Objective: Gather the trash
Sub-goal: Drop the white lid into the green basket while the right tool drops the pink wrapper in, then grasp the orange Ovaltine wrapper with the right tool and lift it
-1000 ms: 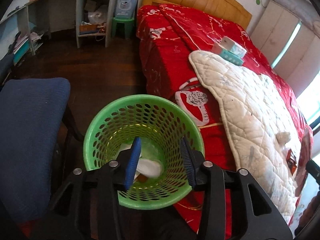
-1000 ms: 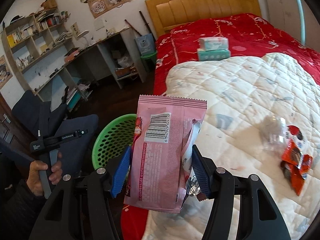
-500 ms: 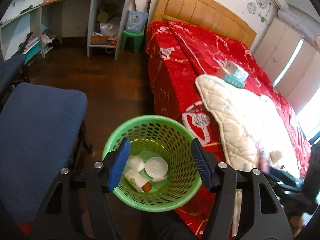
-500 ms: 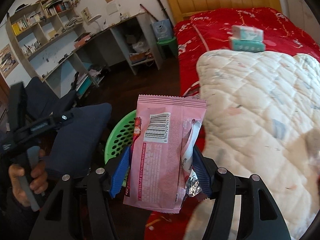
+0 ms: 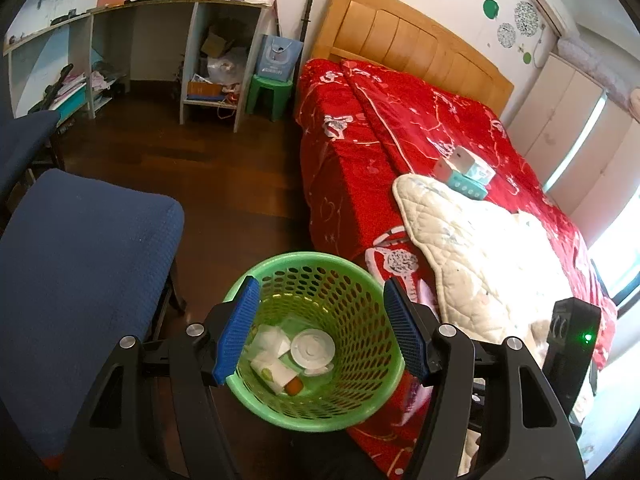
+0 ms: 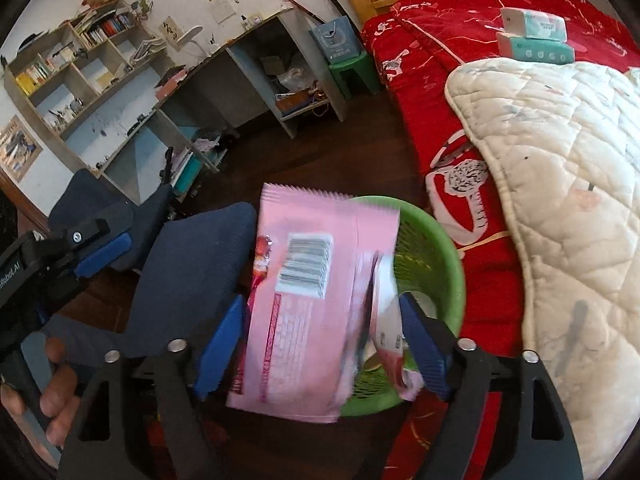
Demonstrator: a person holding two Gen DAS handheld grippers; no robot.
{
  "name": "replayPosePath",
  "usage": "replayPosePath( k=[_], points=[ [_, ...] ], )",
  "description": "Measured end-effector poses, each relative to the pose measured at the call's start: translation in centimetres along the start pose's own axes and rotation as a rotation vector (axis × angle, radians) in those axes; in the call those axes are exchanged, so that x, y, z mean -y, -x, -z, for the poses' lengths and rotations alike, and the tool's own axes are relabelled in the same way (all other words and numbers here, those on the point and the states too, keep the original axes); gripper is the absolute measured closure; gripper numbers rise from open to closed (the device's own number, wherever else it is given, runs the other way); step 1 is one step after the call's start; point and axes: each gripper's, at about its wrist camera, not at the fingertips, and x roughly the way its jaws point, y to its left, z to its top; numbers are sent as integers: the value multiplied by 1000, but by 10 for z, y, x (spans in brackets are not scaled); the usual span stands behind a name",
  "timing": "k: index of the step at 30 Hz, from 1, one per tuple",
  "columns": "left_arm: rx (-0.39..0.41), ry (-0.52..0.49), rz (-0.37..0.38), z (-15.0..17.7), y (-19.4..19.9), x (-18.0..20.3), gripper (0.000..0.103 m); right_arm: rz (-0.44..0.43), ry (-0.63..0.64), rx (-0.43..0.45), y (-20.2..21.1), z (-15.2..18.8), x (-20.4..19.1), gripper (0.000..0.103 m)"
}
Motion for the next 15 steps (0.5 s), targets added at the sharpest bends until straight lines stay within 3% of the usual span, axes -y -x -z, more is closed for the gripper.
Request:
replayPosePath(
  k=[9,15],
  points=[
    [-2,-28,13,4,0,13,39,23,6,31,32,10,15,21],
    [-23,-66,42,14,-7,41,39,123,-2,89,81,20,52,21]
  ],
)
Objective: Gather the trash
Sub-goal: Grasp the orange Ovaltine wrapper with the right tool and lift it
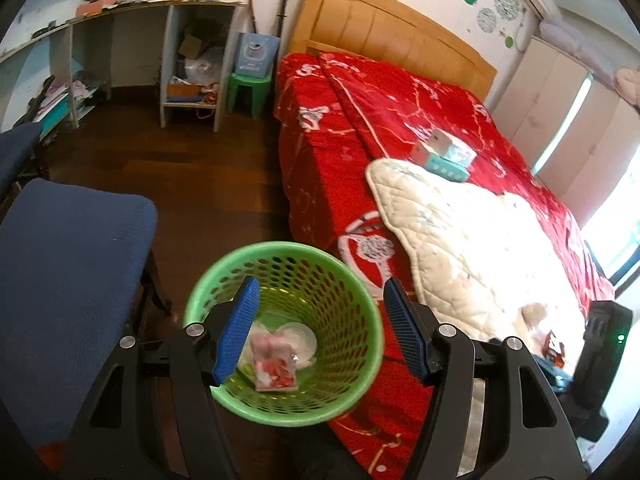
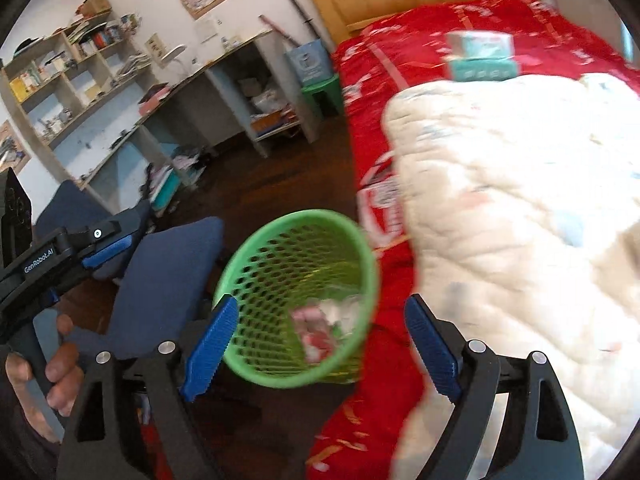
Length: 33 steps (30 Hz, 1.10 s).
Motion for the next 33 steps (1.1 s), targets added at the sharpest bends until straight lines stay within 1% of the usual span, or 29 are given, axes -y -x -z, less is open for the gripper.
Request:
replayPosePath(
  k=[5,9,13,17,19,22,24,28,30,31,33],
  points=[
    [-17,-31,36,6,-5,25,39,101,-50,37,40,6,49,20],
    [-31,-56,62,9,-10,45,39,201,-91,68,73,12,93,20],
    [-44,-85,79,13,-15,65,39,309,-158,90,106,20,141,17],
    [-64,-111,102,16,-23,85,39,382,-243,104,129,25,186,14],
    [-75,-122,114,17,-27,94,39,435,-271,109,137,28,205,13],
    [-91,-140,135,18,-32,110,39,491,-296,102,143,31,222,11],
    [-101,-153,146,19,-37,121,39,498,-311,92,143,30,233,11],
    [-116,-178,166,19,-44,143,39,513,-335,56,129,30,245,10],
    [-124,-186,174,18,-48,153,35,532,-344,33,119,30,251,10],
    [-126,-192,179,17,-50,158,35,544,-349,28,116,31,253,10],
    [-132,-205,191,16,-53,168,35,535,-362,21,112,32,258,10]
  ],
)
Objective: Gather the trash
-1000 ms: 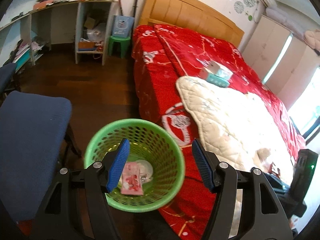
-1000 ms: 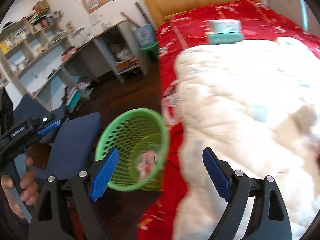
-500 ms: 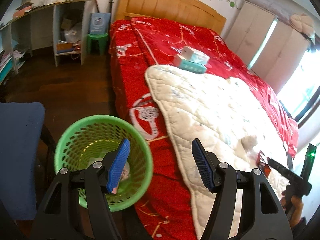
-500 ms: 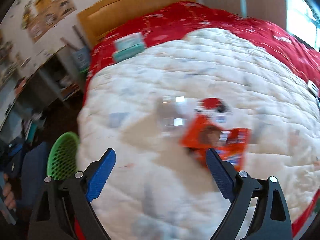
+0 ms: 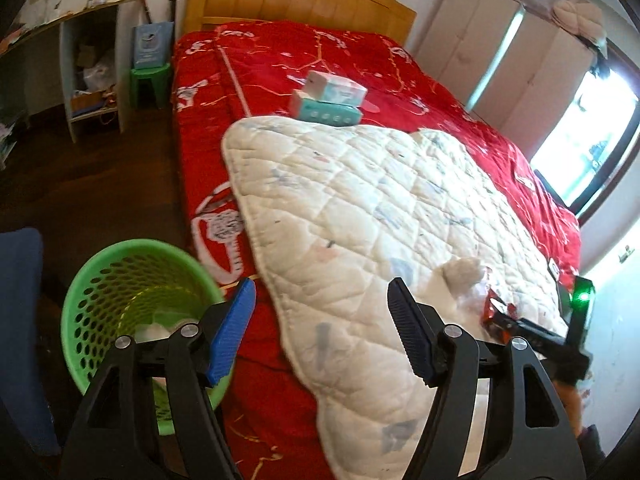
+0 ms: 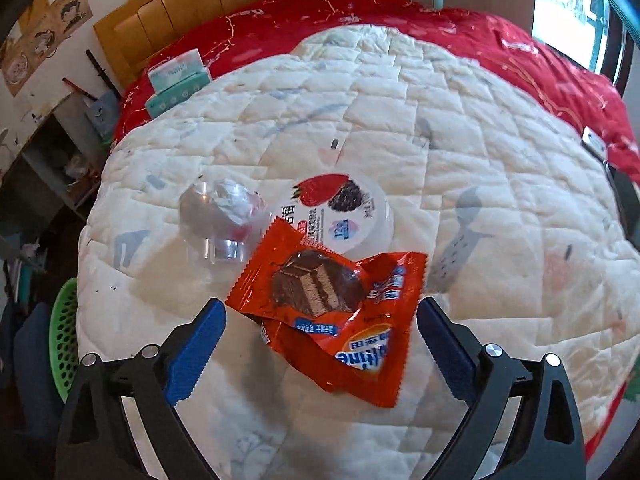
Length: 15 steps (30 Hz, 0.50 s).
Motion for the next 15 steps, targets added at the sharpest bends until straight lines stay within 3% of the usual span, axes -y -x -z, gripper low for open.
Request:
replayPosePath(
  k=[4,7,15],
  points=[
    [-21,-15,25,-6,-13,18,33,20,4,-12,-10,1,3,10],
    [-43,-24,47,-7,-26,34,33,25,18,-3,-7,2,2,27],
    [-116,-91,122,6,-71,98,33,-6,16,2,11,8,22,45]
  ],
)
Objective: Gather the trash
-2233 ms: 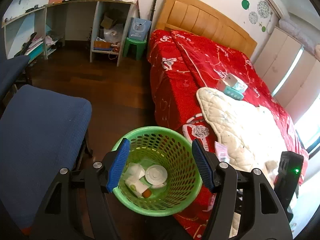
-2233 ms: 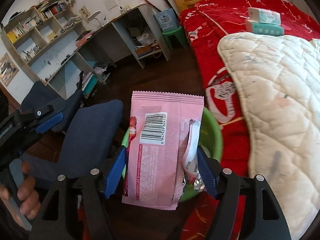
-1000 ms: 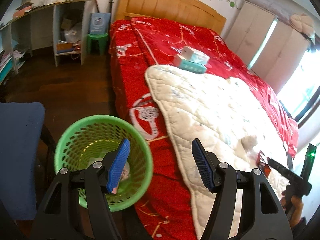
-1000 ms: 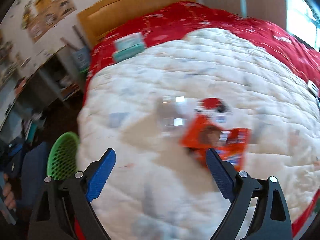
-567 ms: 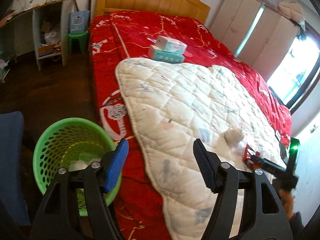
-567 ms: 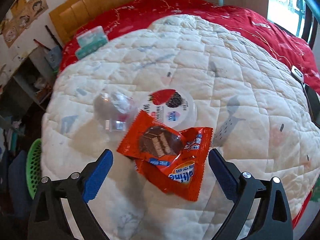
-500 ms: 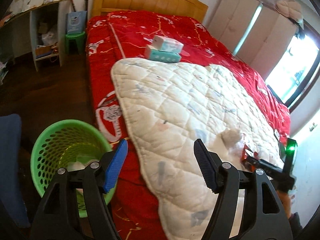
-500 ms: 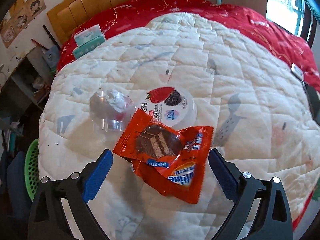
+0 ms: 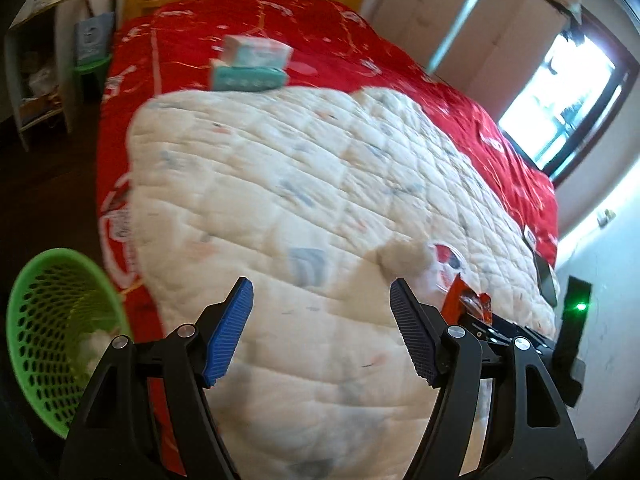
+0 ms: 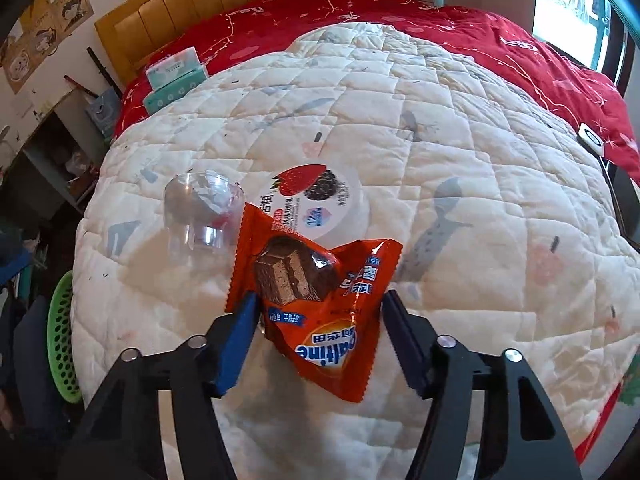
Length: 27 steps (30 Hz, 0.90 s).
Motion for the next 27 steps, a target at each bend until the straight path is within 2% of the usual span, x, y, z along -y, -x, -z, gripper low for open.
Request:
replayPosePath(
  k=[12,21,25,26,27],
  points=[
    [-69,-69,30,22,-77,74,33,-52,-8,47,42,18,33,47],
    [-87,-57,-10,23,-120,90,33,-91,-33,48,47,28,48,47],
    [-91,-45,-20,23,-130,89,43,-99,-48,42,45,31,52,47],
    [-94,-39,-9,23,-130,88,50,-99,-47,43,45,31,52,47],
    [-91,-37,-4,23,-129,87,50,-100,-47,43,45,31,52,47]
  ],
)
